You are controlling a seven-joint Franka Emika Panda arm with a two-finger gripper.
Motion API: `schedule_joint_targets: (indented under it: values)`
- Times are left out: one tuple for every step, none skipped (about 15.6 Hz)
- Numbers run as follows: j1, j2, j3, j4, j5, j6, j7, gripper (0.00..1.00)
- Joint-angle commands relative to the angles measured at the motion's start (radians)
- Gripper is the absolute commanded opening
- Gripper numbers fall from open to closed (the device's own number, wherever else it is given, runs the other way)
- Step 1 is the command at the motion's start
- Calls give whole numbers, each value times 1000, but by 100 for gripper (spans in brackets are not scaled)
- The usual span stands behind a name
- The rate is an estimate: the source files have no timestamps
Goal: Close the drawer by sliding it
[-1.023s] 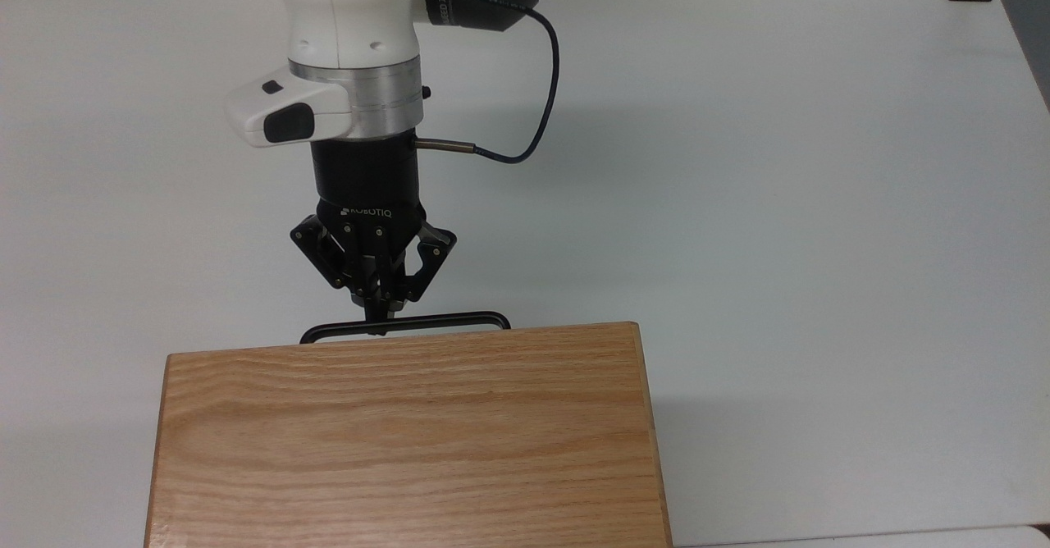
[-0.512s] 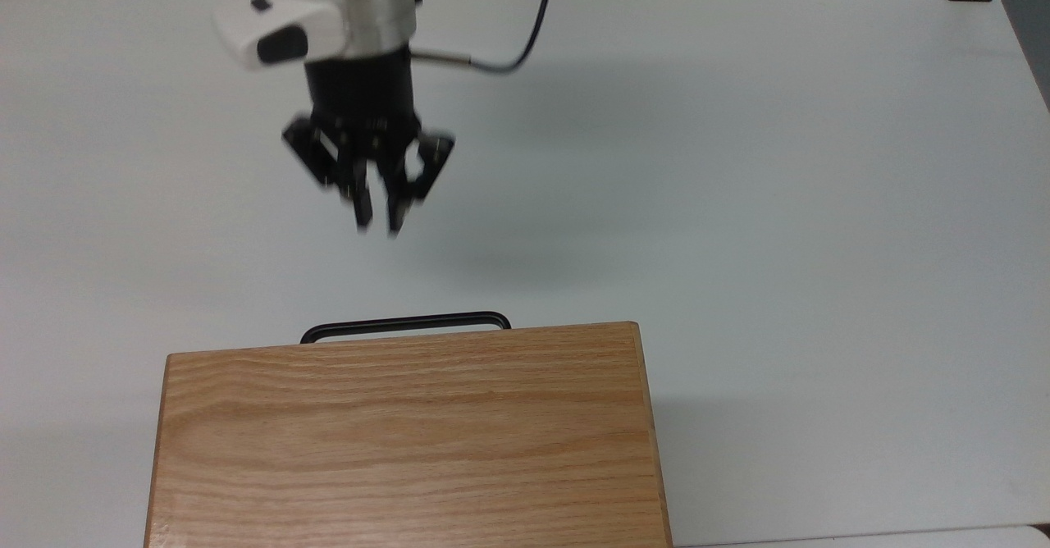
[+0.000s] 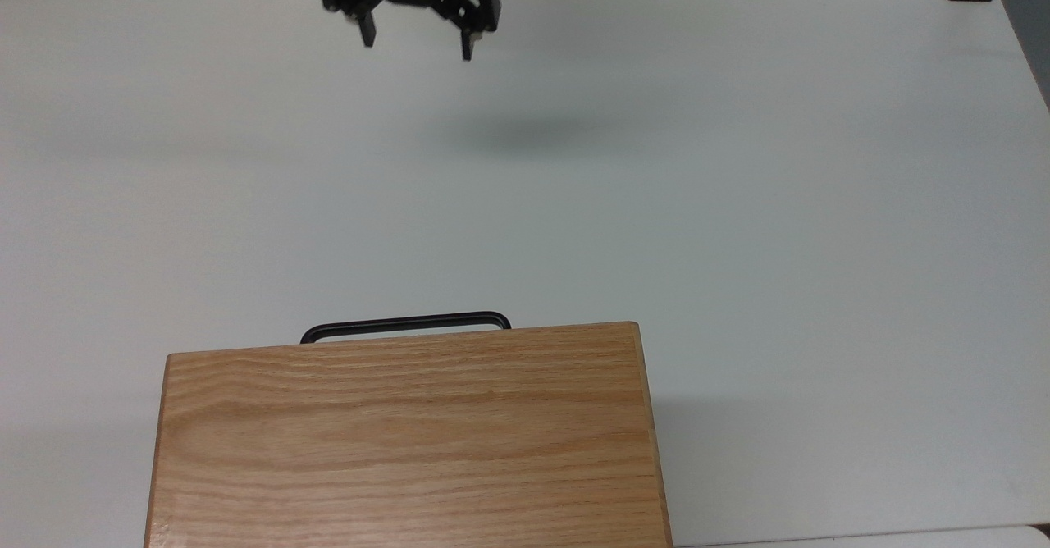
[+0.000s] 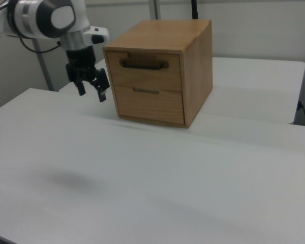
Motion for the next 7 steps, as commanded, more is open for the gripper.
schedule_joint_targets:
  values:
    - [13, -95, -10, -97, -19, -4, -22, 100]
    - [10, -98, -11, -96, -19, -4, -21, 100]
    - [8, -99, -13, -91, -19, -4, -19, 100]
    - [8, -99, -13, -91, -19, -6, -15, 100]
    - [8, -97, -13, -91, -19, -7, -11, 100]
    - [10, -95, -11, -91, -19, -7, -8, 100]
    - [8, -94, -11, -91, -19, -7, -10, 100]
